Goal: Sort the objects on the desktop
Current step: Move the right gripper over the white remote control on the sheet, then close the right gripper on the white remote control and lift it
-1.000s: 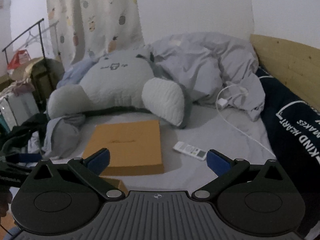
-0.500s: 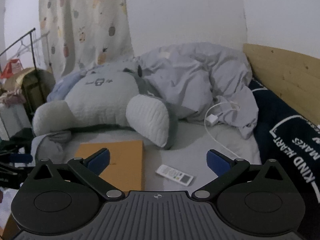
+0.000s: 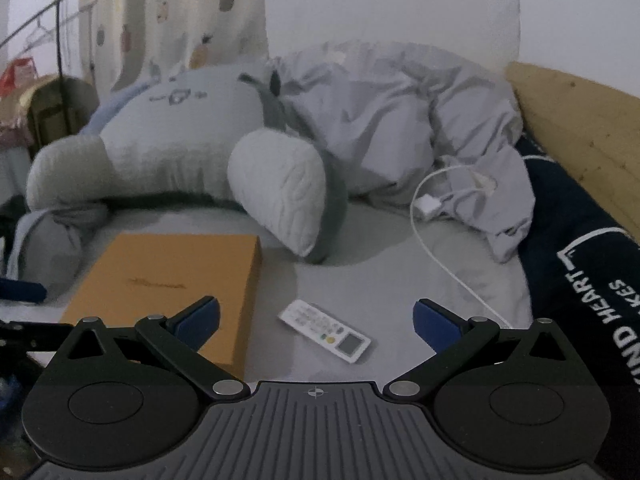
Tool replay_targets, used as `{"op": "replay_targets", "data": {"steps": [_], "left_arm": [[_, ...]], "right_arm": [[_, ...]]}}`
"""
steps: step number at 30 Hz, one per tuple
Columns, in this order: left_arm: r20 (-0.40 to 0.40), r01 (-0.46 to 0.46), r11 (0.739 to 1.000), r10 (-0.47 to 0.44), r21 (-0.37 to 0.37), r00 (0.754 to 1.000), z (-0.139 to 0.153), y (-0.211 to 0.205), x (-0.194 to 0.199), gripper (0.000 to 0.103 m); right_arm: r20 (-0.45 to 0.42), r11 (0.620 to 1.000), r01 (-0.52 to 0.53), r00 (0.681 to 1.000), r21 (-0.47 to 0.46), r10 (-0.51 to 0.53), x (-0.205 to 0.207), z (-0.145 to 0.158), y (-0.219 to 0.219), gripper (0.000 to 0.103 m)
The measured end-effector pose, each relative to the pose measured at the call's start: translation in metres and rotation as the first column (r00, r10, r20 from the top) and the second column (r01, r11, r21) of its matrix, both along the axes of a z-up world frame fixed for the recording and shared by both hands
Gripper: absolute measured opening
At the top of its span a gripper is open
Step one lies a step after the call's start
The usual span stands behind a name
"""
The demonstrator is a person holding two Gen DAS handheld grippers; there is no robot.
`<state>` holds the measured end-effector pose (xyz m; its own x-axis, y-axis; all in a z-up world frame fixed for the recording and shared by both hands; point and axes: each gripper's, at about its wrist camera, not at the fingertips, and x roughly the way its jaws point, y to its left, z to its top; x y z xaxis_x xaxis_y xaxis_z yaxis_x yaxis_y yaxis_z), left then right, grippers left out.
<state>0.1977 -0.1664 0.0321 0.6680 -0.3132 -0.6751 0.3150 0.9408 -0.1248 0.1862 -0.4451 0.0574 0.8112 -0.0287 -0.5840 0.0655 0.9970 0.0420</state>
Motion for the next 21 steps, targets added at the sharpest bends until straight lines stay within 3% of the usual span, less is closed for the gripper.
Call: {"op": "replay_targets", "data": {"steps": [19,21], "left_arm": [[-0.063,-0.056,0.998,0.055,-0.006,0.996,-0.046,0.025,0.022,0.103],[-0.063,-0.07,0.998,0.069,0.0,0.996,-0.048,0.027,0.024,0.103]], "right_arm": [[-0.156,0.988,-0.075,0.986,-0.137,0.054,0.117,-0.126,-0.003,0.101],[-0.165,0.987,-0.091,0.984,-0.13,0.069,0.124,-0.134,-0.002,0.094]]}}
